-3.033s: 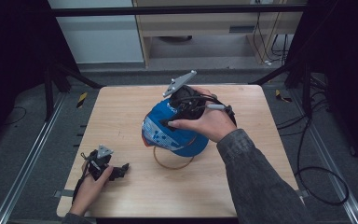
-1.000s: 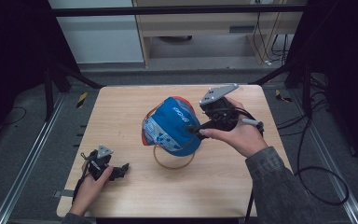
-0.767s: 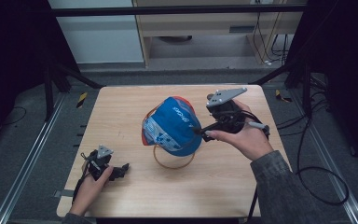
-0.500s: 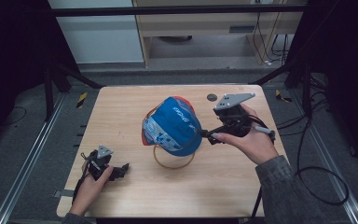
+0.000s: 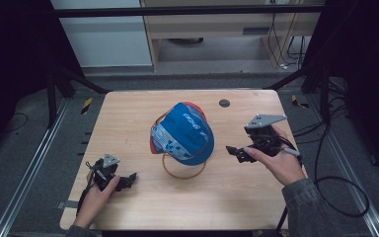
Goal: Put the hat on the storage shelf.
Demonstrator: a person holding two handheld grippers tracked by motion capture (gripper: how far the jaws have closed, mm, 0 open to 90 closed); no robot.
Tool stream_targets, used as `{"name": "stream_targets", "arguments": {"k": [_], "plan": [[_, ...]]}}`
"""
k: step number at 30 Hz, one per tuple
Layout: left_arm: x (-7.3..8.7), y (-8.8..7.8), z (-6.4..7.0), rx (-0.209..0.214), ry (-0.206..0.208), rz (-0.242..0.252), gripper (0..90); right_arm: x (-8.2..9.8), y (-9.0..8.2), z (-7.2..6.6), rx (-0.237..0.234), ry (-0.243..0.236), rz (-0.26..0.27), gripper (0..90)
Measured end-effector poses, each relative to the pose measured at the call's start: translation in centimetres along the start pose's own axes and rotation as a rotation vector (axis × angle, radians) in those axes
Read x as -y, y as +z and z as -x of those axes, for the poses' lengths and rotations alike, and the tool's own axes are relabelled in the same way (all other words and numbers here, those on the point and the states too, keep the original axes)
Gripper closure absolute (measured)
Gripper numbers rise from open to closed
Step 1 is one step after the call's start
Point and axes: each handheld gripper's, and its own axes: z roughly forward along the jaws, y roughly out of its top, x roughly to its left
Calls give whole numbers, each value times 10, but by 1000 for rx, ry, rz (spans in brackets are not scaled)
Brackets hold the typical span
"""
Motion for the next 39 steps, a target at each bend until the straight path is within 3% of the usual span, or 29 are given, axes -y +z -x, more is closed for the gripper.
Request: {"name": "stream_targets", "arguments": {"k": [11,20,39], "plan": [[0,0,0,1,-1,2,0,33,7,11,18,59,-26,60],[0,0,0,0,0,2,0,59,11,21,67,108,-63,113],[0,0,0,1,-1,2,0,102,23,29,110,126,-101,125]]}}
